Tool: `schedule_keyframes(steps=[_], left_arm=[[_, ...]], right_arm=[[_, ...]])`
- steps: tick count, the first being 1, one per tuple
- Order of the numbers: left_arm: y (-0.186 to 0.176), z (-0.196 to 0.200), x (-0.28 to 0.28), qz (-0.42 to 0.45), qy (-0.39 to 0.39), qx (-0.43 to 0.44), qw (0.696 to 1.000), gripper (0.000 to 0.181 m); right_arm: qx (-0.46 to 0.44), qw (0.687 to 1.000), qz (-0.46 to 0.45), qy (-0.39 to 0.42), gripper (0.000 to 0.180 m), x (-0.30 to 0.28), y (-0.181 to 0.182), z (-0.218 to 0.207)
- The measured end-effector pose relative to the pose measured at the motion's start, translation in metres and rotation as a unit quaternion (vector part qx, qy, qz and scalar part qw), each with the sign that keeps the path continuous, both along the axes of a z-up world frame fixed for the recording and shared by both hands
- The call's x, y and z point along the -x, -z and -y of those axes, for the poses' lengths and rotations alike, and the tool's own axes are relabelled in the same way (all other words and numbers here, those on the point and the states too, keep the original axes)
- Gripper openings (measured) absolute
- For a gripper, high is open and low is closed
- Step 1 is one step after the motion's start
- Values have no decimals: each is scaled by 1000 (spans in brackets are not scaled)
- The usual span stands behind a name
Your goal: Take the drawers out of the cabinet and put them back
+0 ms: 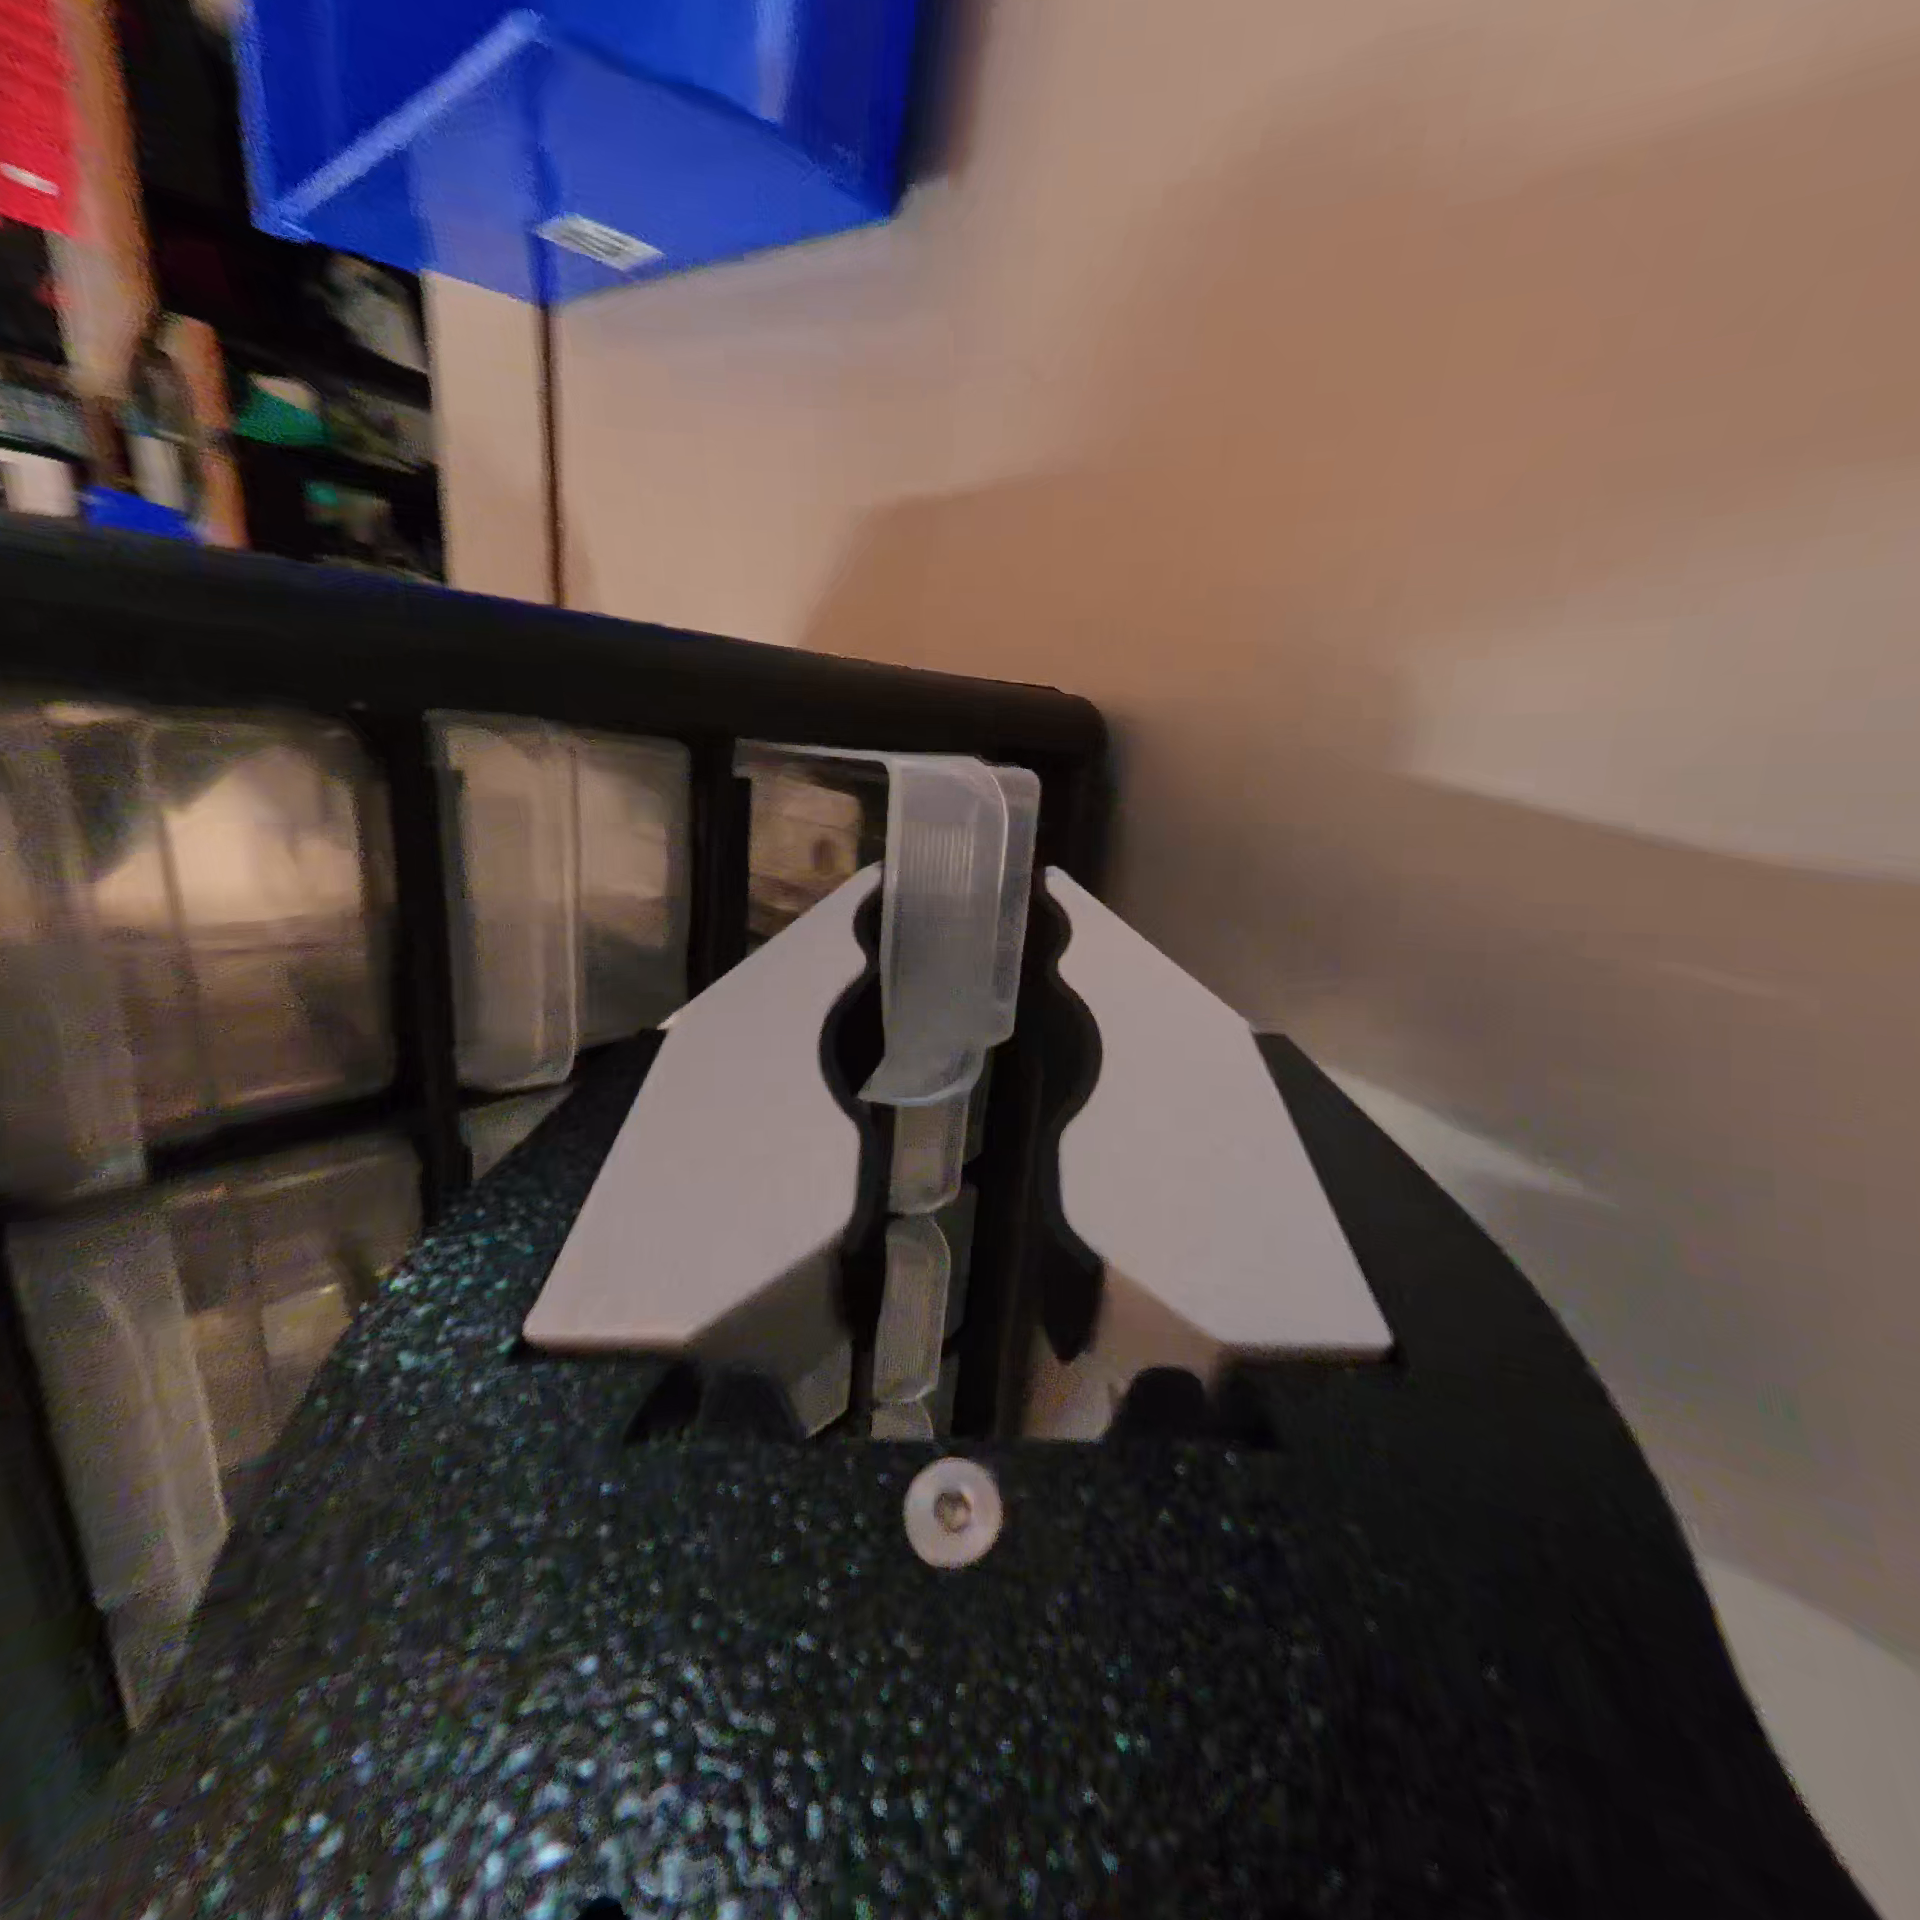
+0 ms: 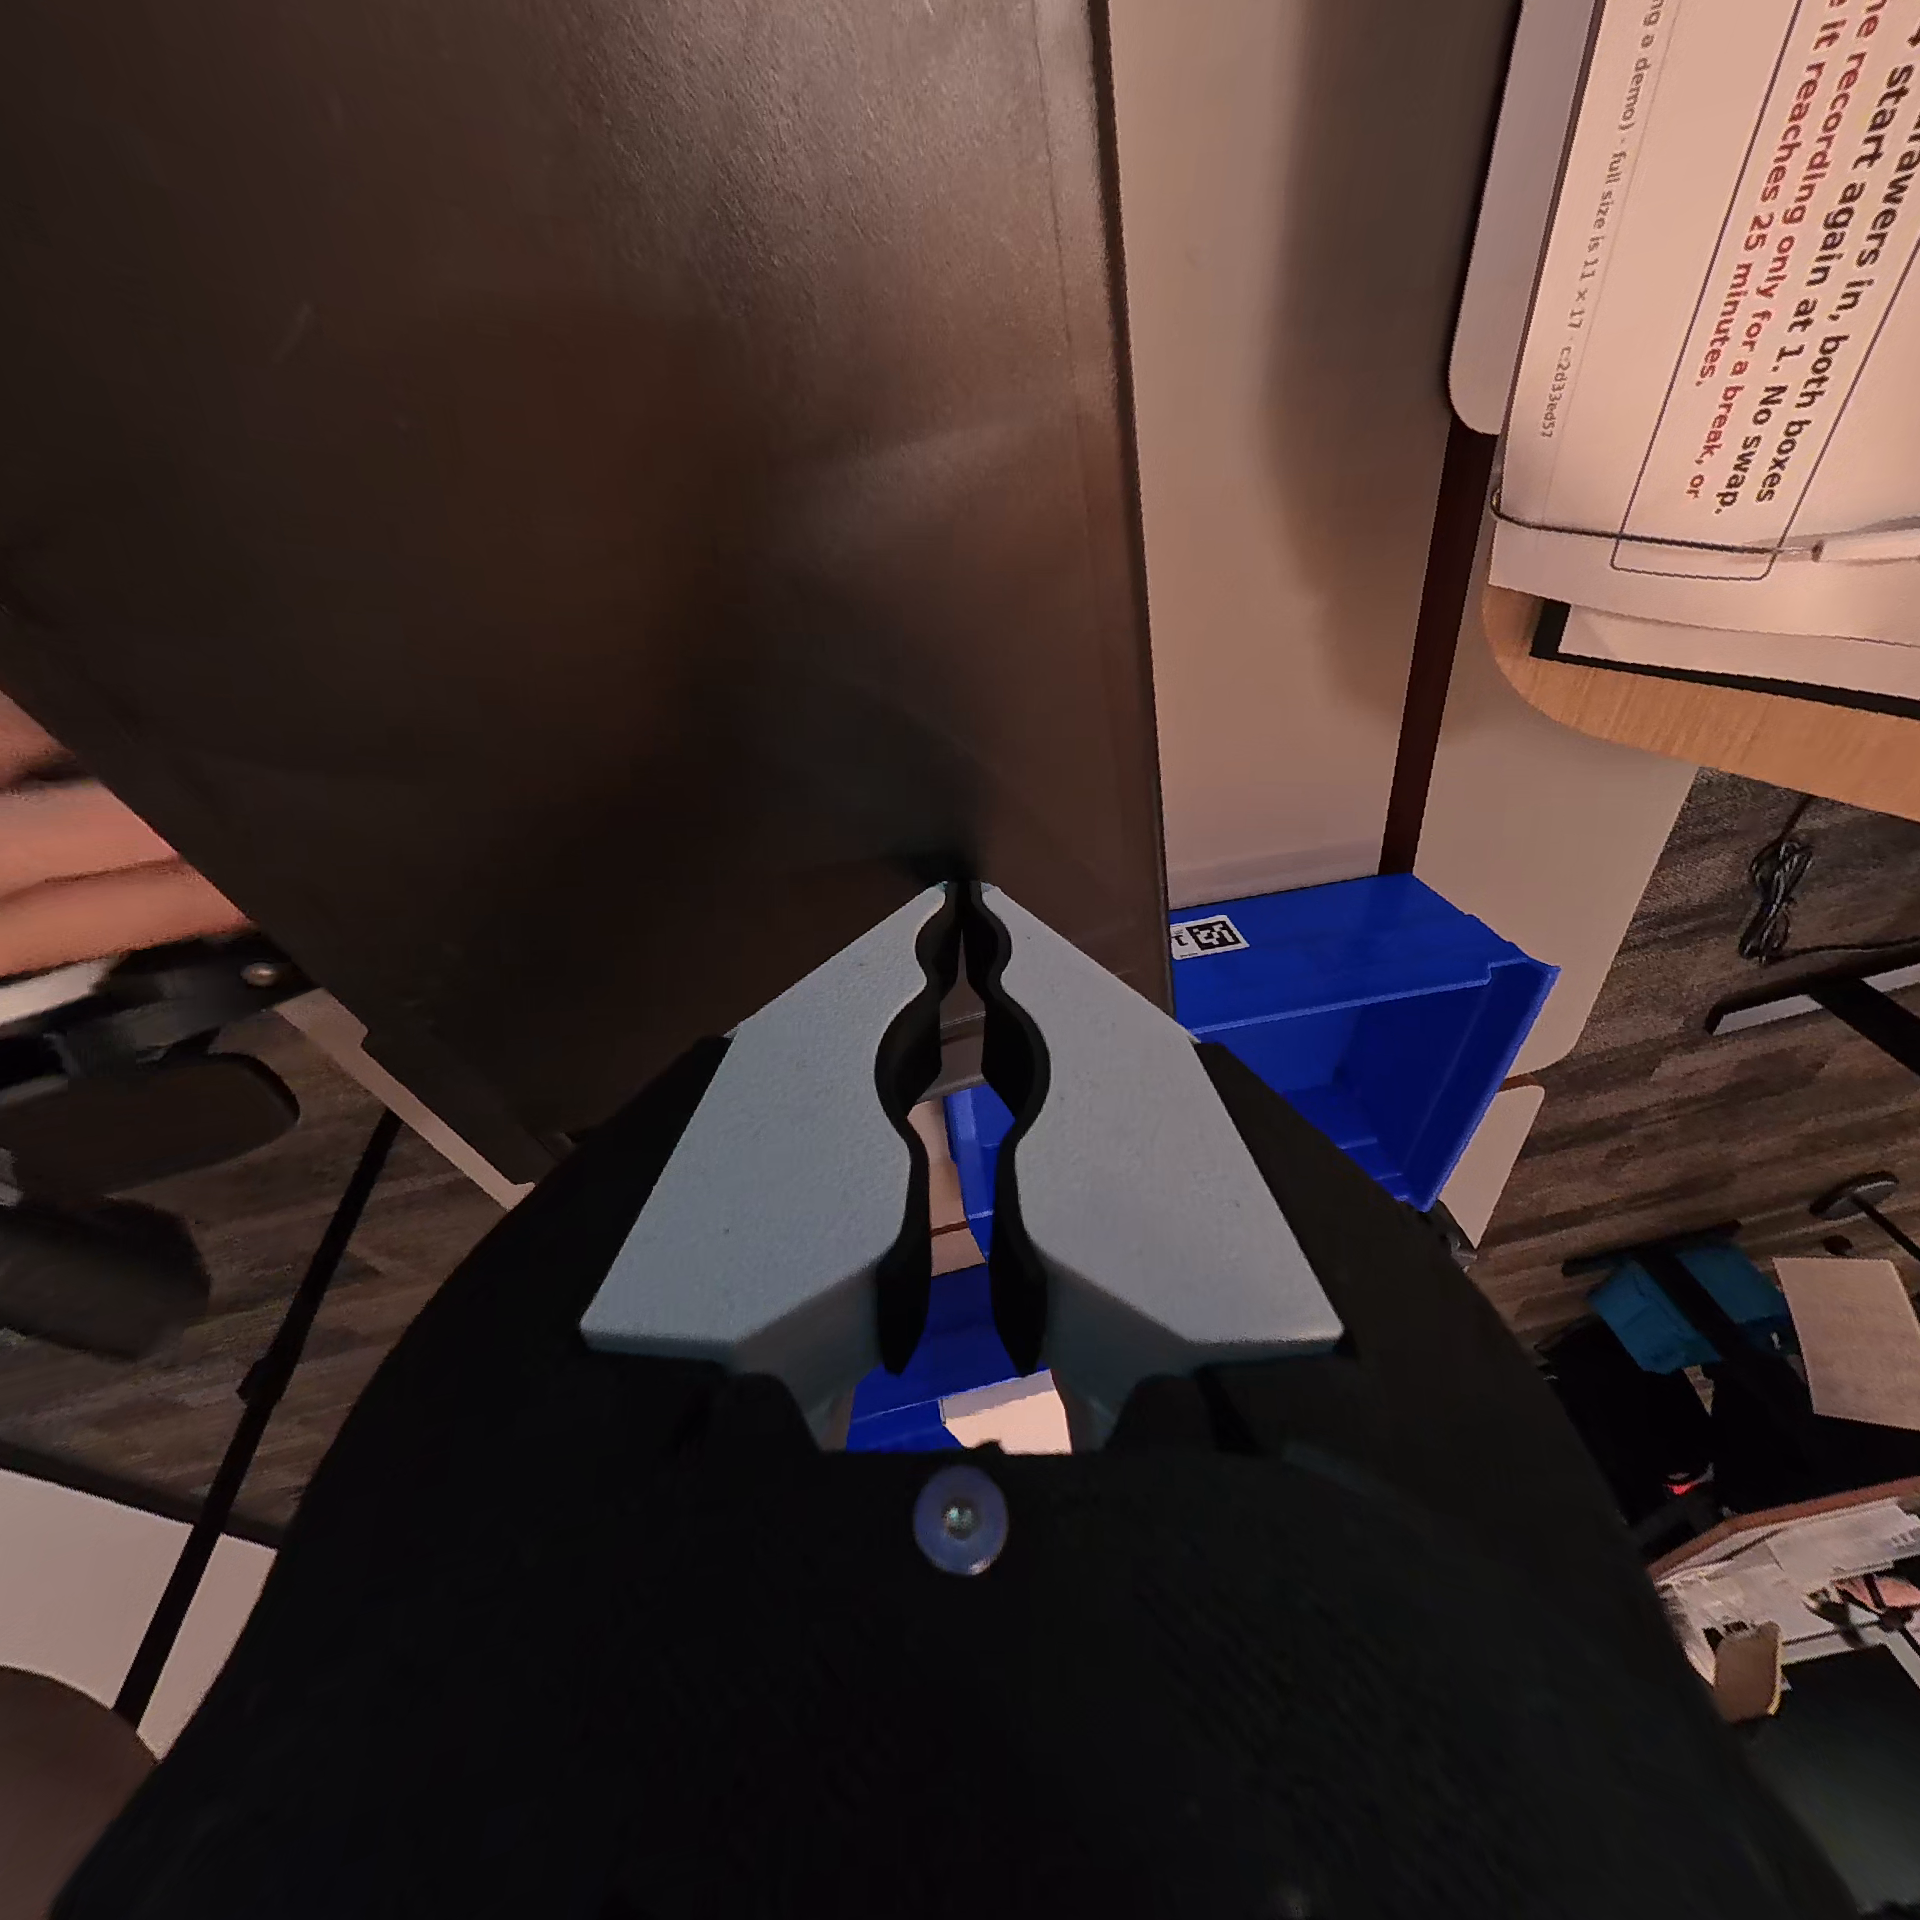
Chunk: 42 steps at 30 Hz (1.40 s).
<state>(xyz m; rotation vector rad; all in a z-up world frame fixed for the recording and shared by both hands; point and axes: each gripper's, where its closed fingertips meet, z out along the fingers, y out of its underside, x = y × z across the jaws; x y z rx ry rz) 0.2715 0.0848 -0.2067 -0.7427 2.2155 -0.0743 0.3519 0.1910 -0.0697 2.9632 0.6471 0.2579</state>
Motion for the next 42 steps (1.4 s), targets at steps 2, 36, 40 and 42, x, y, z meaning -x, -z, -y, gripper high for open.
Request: schedule_keyframes(steps=[2,36,40,42], left_arm=[[-7,2,1,62,7,-5,998,45],[-8,-16,-26,310,-12,-183,933,0],[-10,-16,-23,315,-15,-176,932,0],[-11,-12,-17,318,-10,-157,935,0]], right_arm=[[2,1000,2,-1,0,0,0,0],[2,1000,4,6,0,-1,0,0],[1,1000,7,5,0,-1,0,0],[-1,1000,7,4,0,-1,0,0]])
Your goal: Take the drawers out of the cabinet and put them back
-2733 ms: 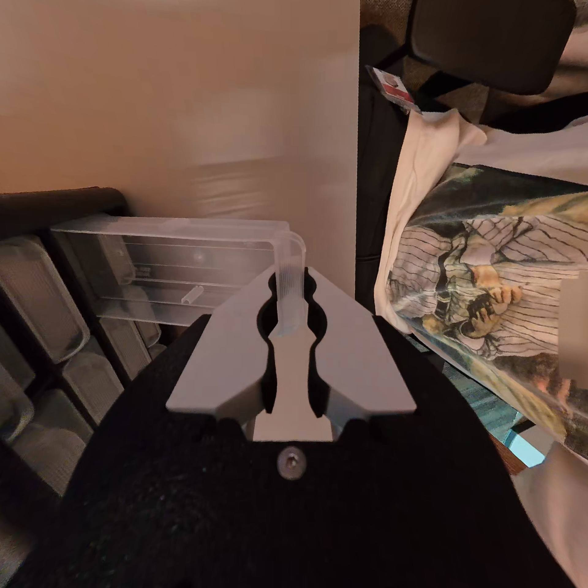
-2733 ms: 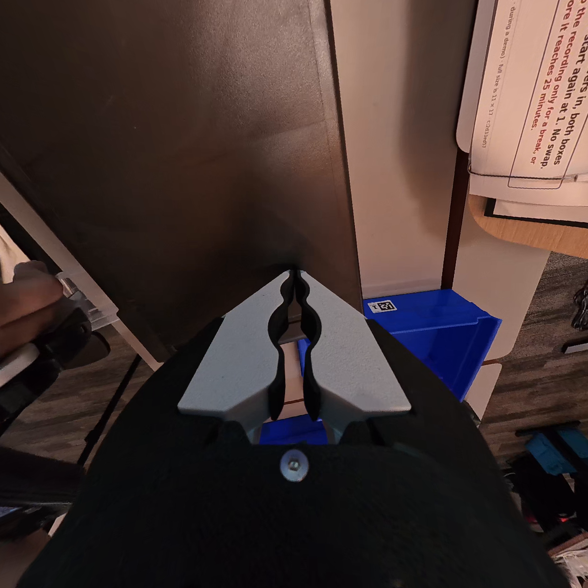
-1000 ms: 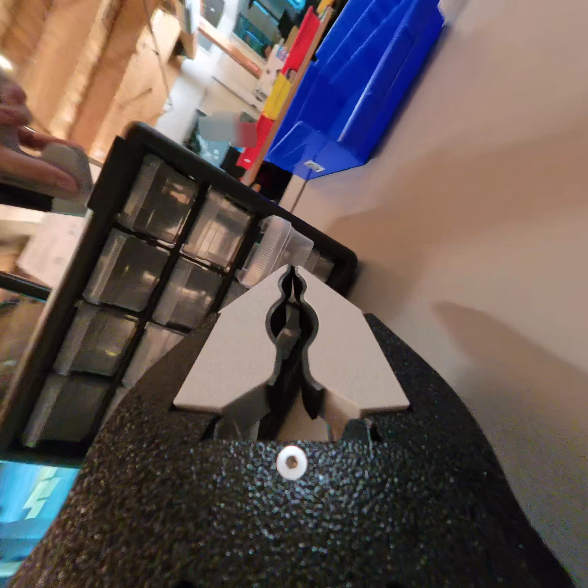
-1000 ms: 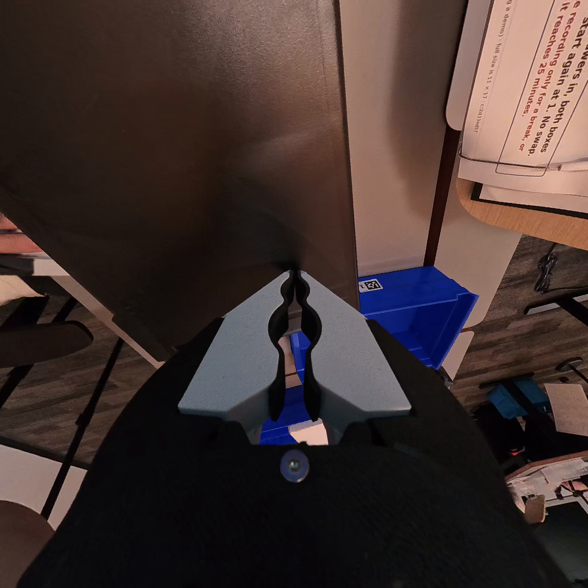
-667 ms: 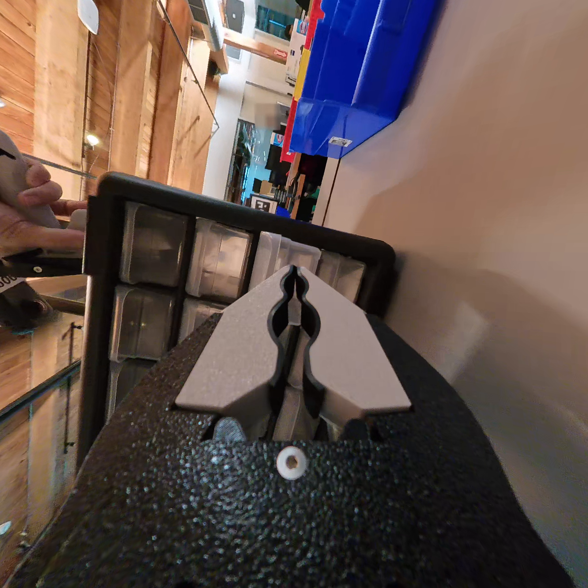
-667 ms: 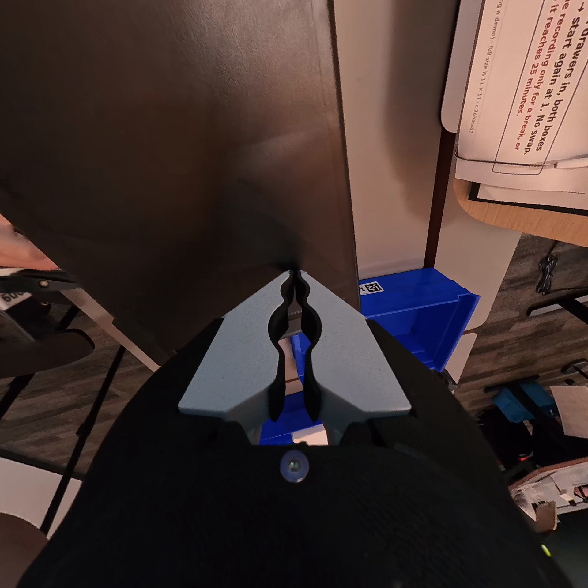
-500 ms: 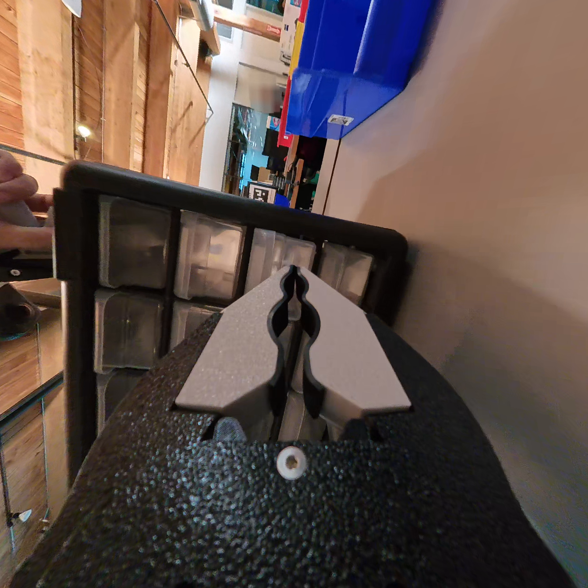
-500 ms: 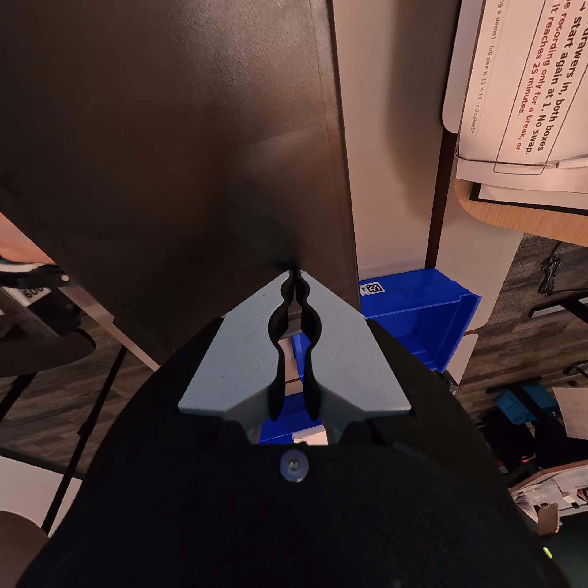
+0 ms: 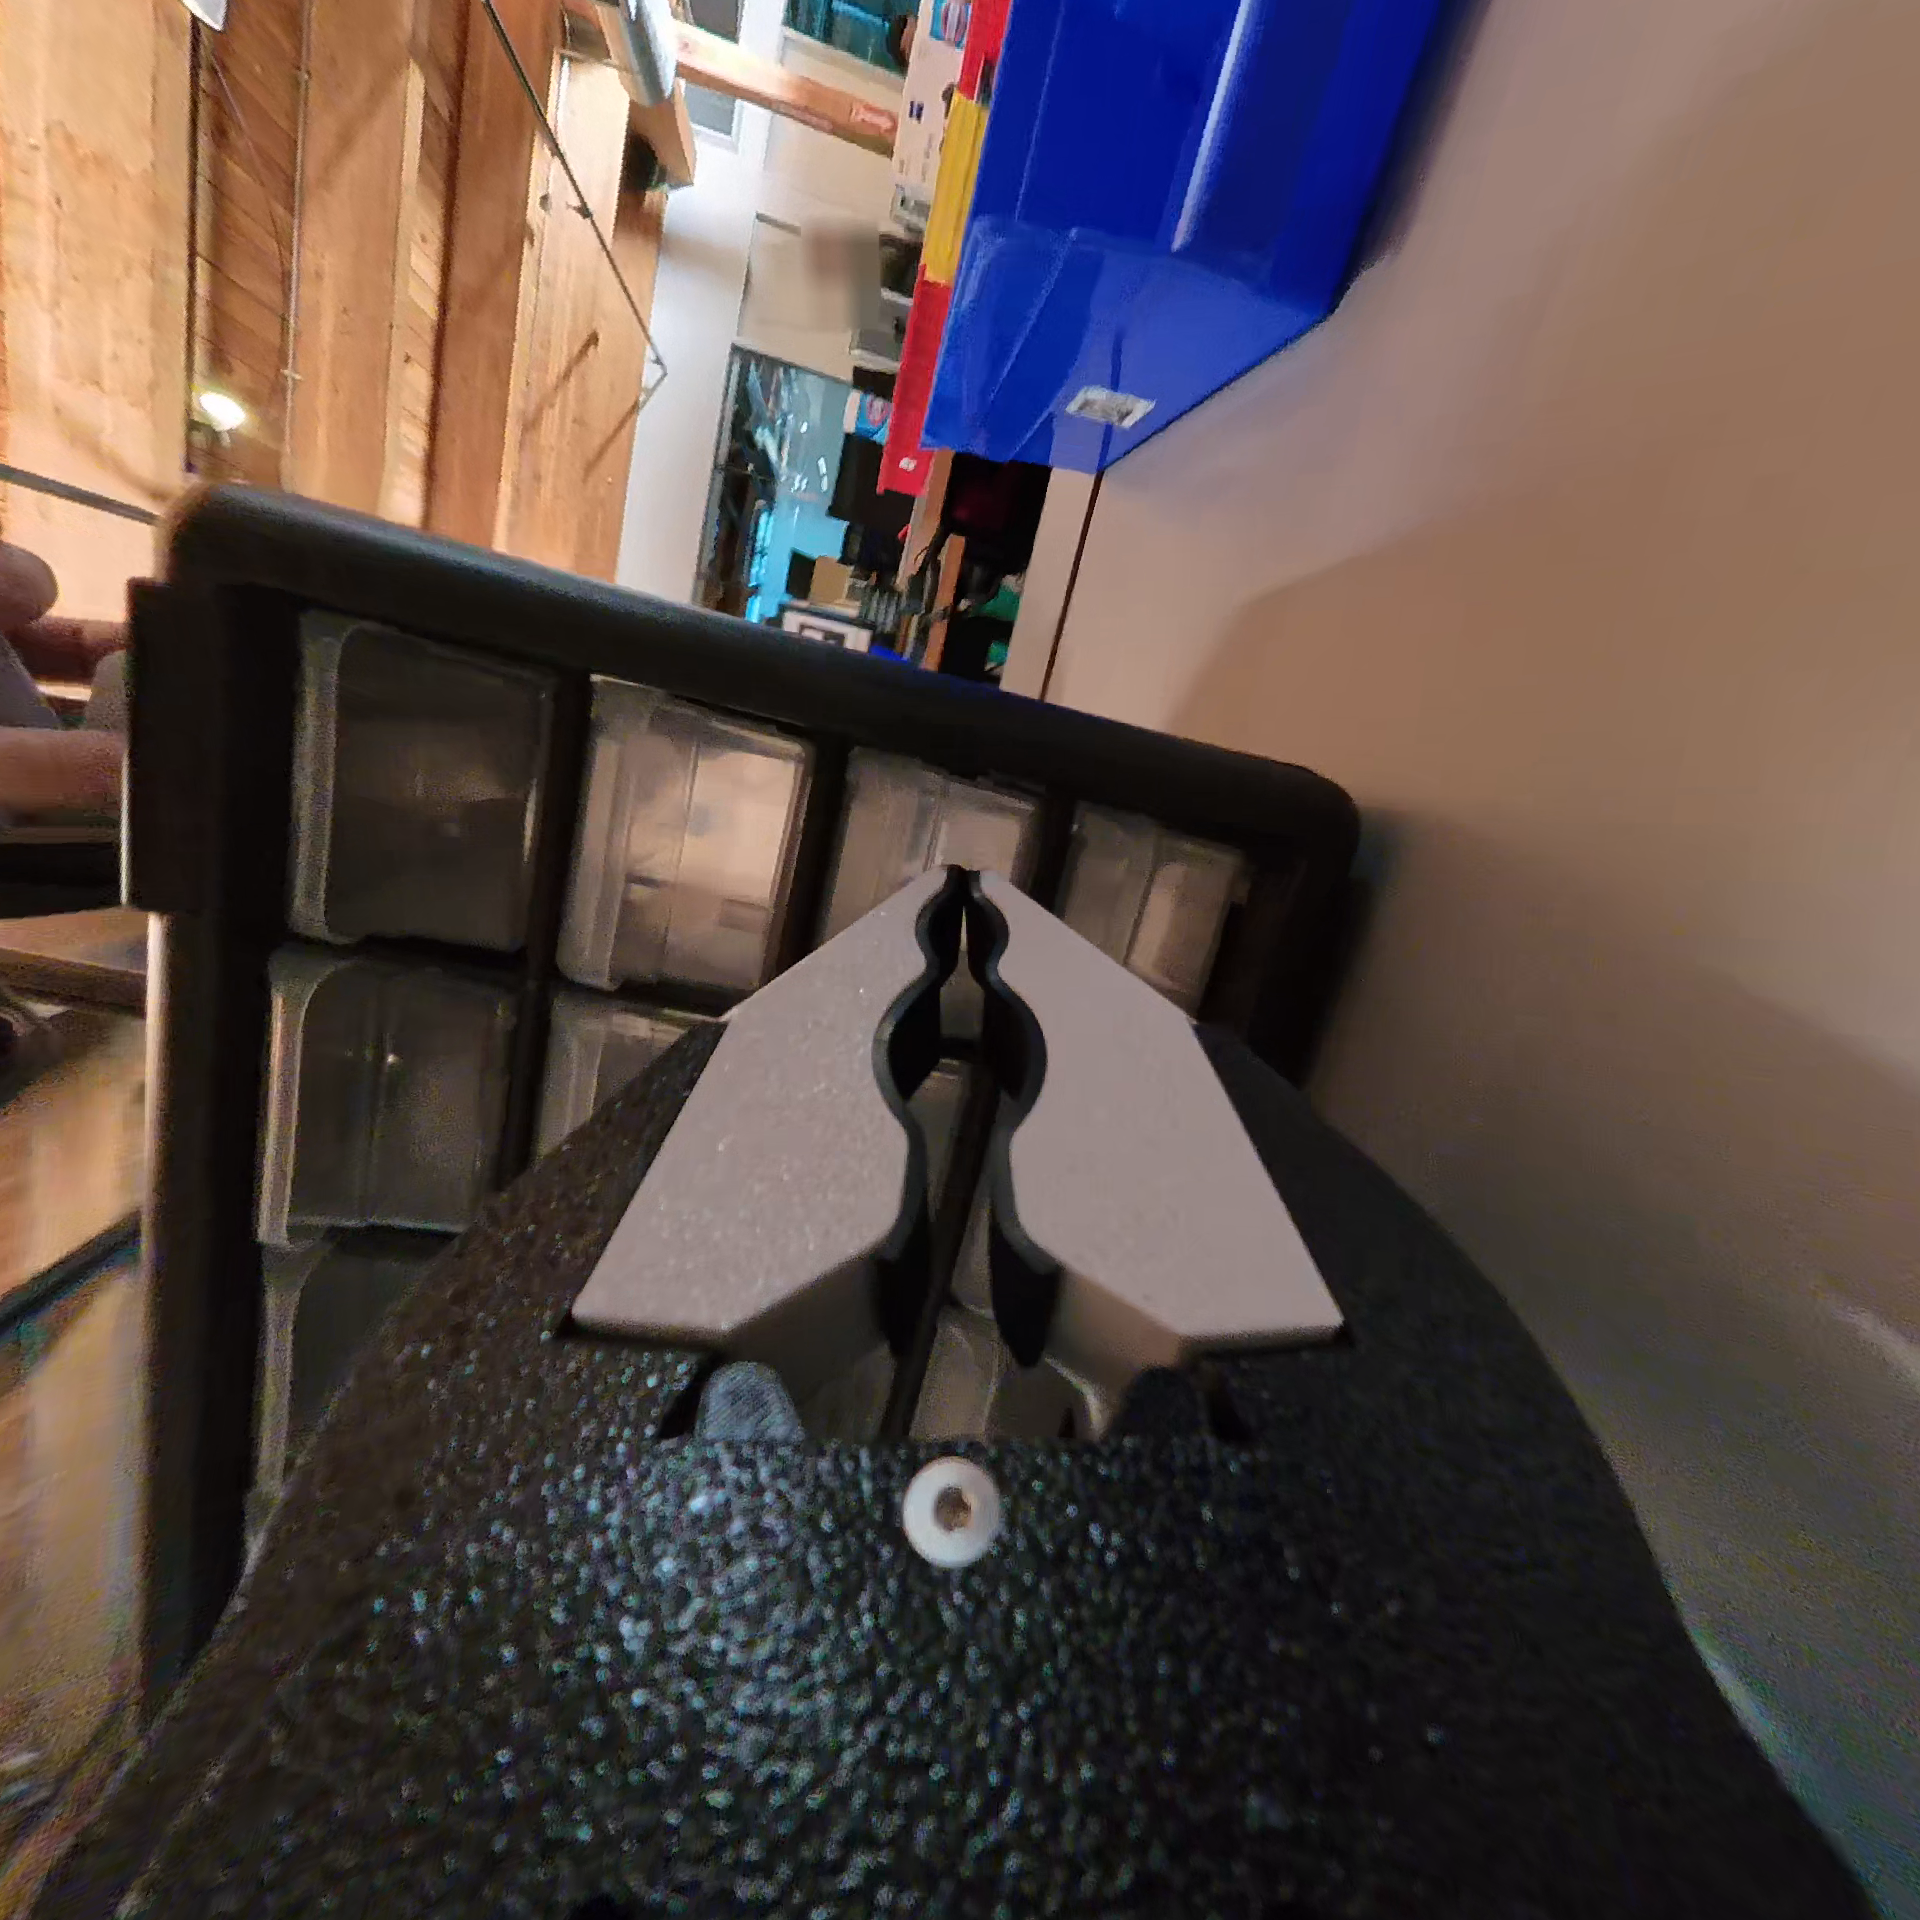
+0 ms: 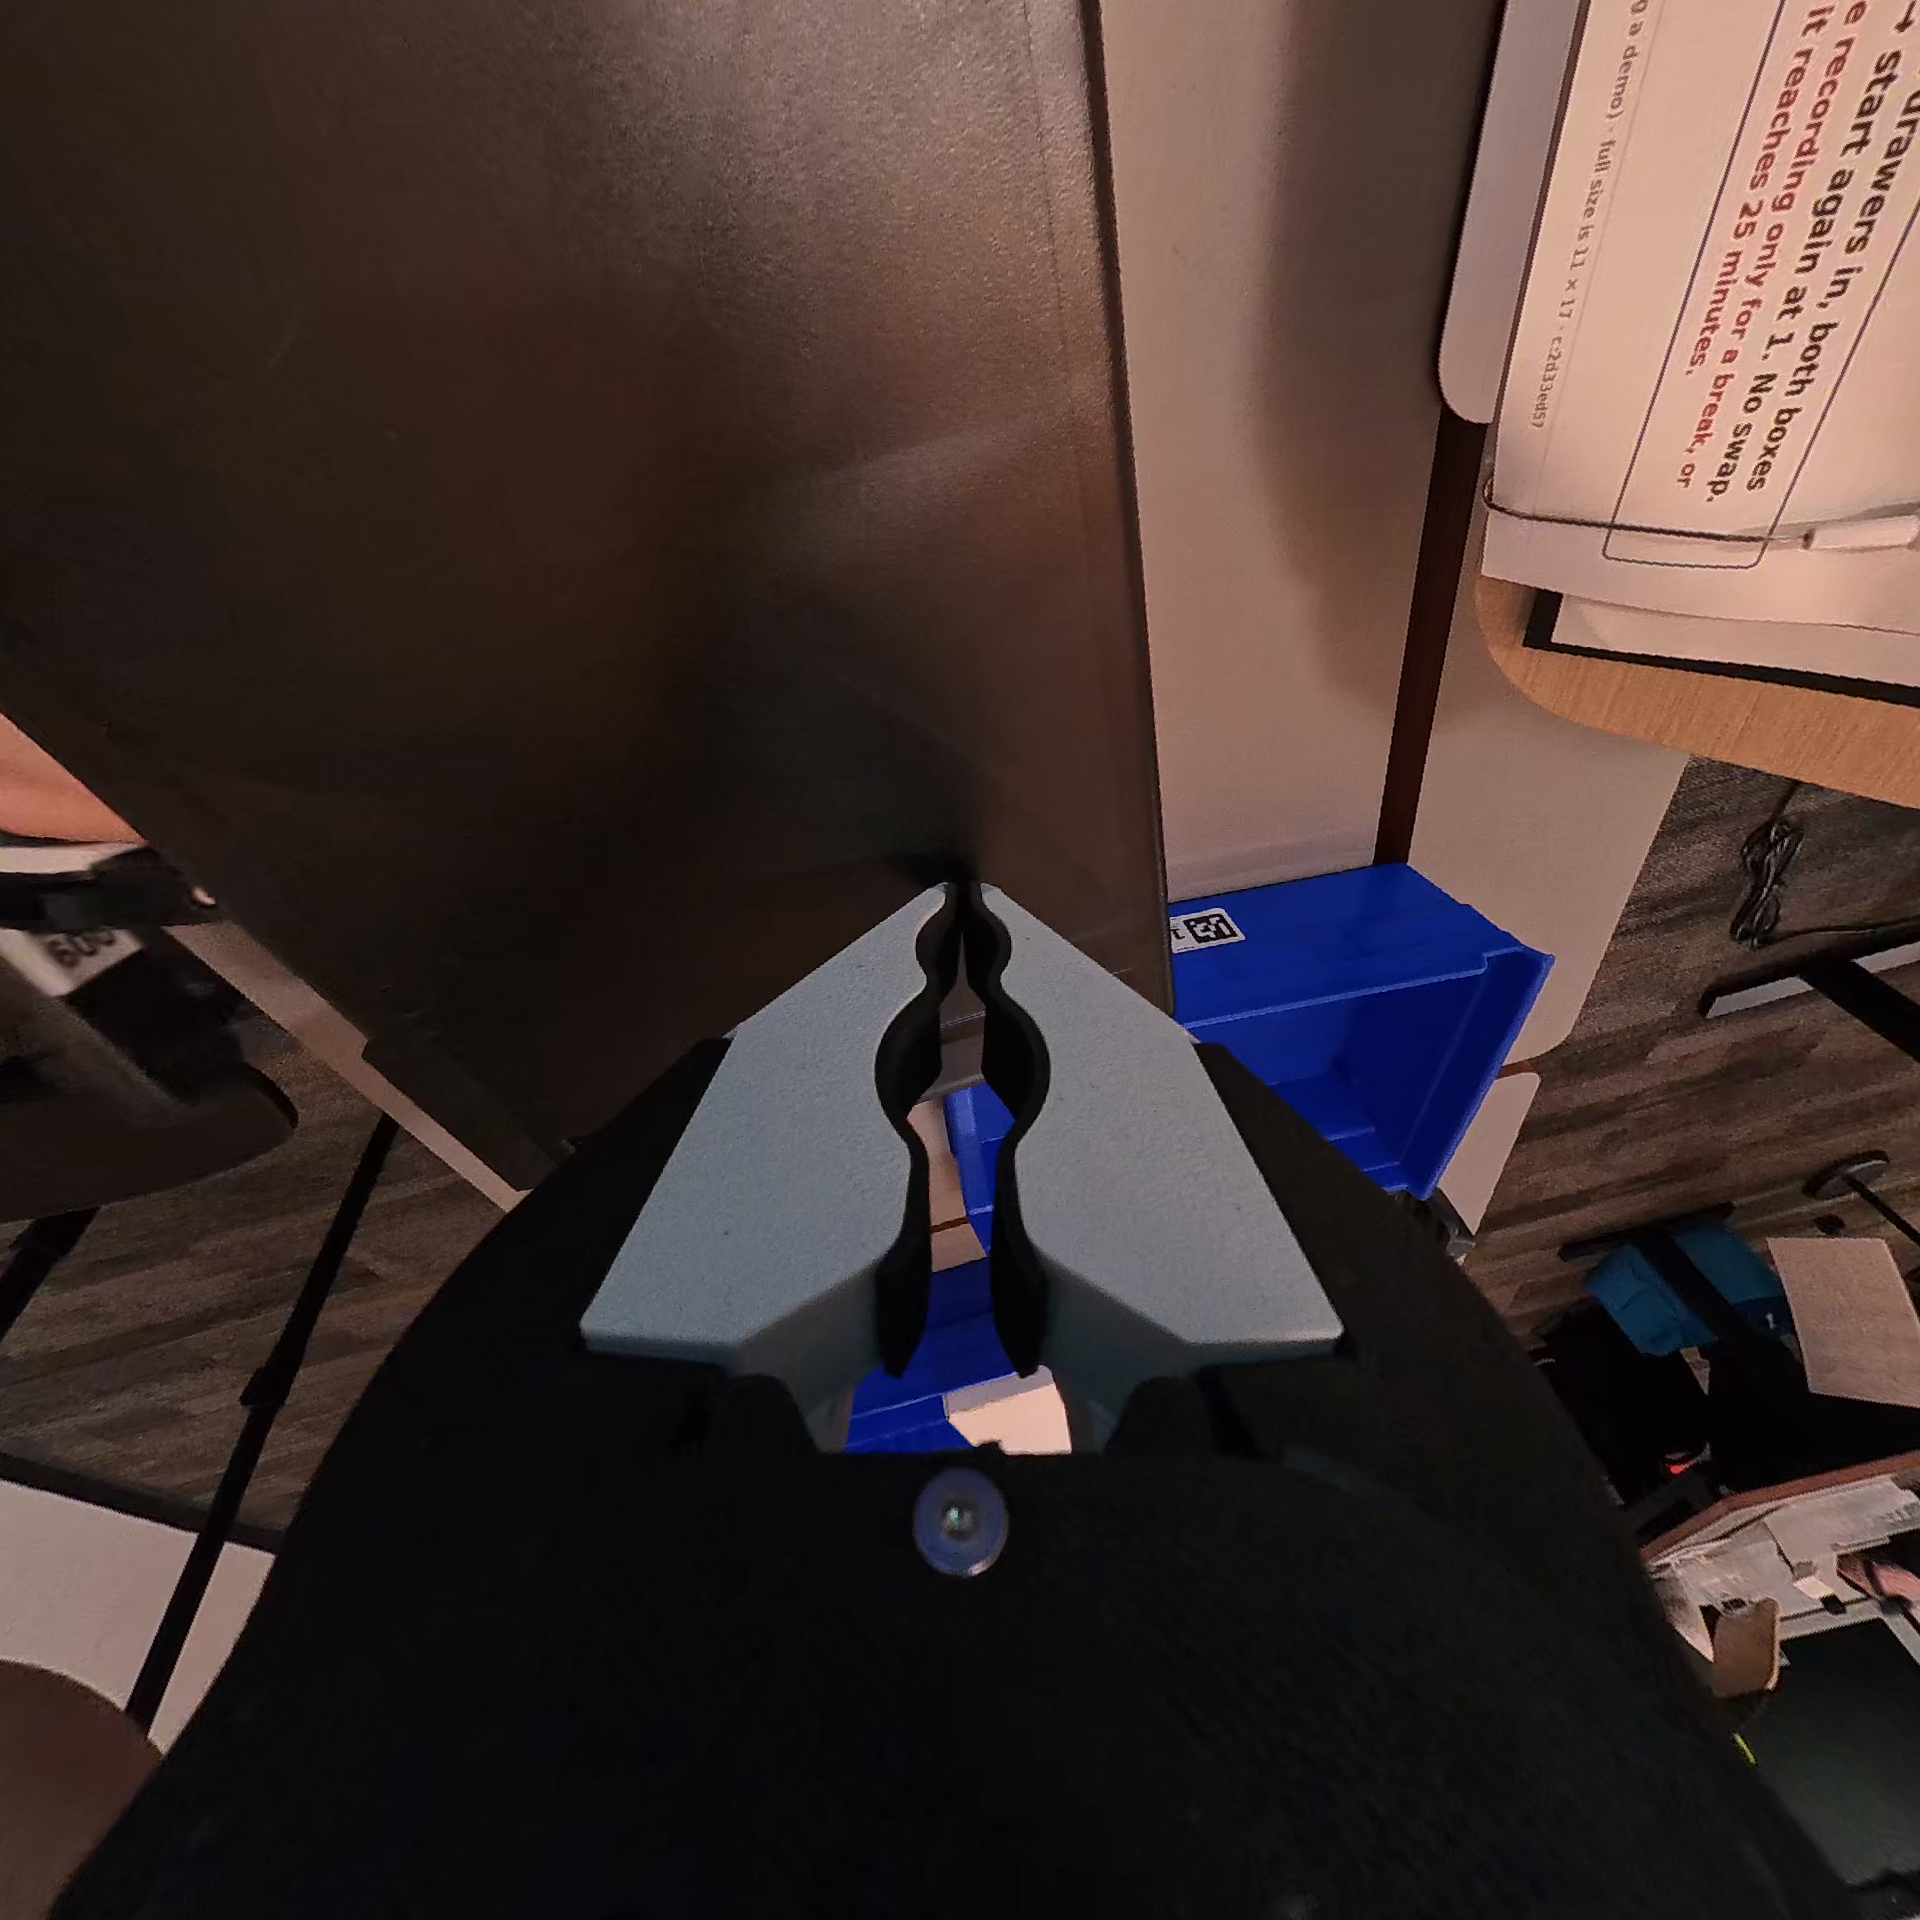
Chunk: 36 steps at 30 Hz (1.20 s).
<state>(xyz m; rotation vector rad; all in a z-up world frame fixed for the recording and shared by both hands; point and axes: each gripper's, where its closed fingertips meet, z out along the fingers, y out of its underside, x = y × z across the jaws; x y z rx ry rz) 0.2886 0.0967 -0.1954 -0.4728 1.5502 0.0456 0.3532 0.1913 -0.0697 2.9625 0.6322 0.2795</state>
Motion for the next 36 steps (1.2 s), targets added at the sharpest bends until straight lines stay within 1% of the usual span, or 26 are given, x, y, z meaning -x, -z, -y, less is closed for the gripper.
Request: schedule_keyframes(steps=[2,3,4,6,8,10,11,12,13,16,18,19,20,22,25,26,28,30,32,33,34,35,36], left_arm=[[0,7,10,-7,22,44,999,0],[2,11,17,-14,33,79,996,0],[4,14,25,-26,46,124,991,0],[7,19,44,-57,68,222,971,0],[10,16,67,-93,80,305,944,0],[9,4,91,-116,86,355,924,0],[9,-3,103,-123,88,374,915,0],[9,-13,115,-127,85,392,907,0],[9,-23,127,-129,79,410,899,0],[11,-53,158,-127,57,455,879,0],[16,-71,173,-127,37,476,869,0],[18,-78,179,-131,28,487,863,0],[21,-85,183,-134,18,497,857,0],[22,-95,186,-131,0,514,848,1],[23,-98,185,-138,-6,519,843,1],[22,-98,183,-137,-7,520,843,1],[18,-94,176,-130,-5,528,839,1],[14,-87,166,-128,7,536,835,1],[10,-83,156,-124,17,533,837,1],[8,-81,151,-123,20,534,836,1],[5,-78,146,-124,22,539,833,1],[2,-75,141,-125,30,544,829,1],[-3,-71,136,-128,39,547,826,1]], right_arm=[[-5,1000,0,0,0,0,0,0],[-10,1000,0,-2,0,0,0,0],[-18,1000,-1,-3,0,0,0,0],[-44,999,-7,-4,0,-1,0,-1],[-92,996,-7,-14,0,-2,-1,-1],[-169,985,20,-11,0,-11,-10,-2],[-211,977,39,1,3,-19,-18,2],[-258,965,53,19,21,-25,-27,8],[-307,949,57,34,31,-28,-35,15],[-461,884,20,71,41,-24,-57,45],[-536,837,-28,106,42,-15,-59,72],[-557,821,-50,119,42,-8,-53,87],[-571,809,-64,123,43,0,-45,102],[-587,795,-64,139,46,11,-23,137],[-585,781,-71,207,49,32,12,192],[-585,771,-81,237,49,43,21,208],[-597,736,-115,296,49,70,36,236],[-614,696,-140,345,43,95,47,257],[-625,667,-150,376,41,115,56,271],[-625,663,-148,385,40,124,61,276],[-620,666,-141,390,39,130,65,280],[-608,677,-133,393,40,136,69,283],[-590,695,-130,390,43,143,74,285]])
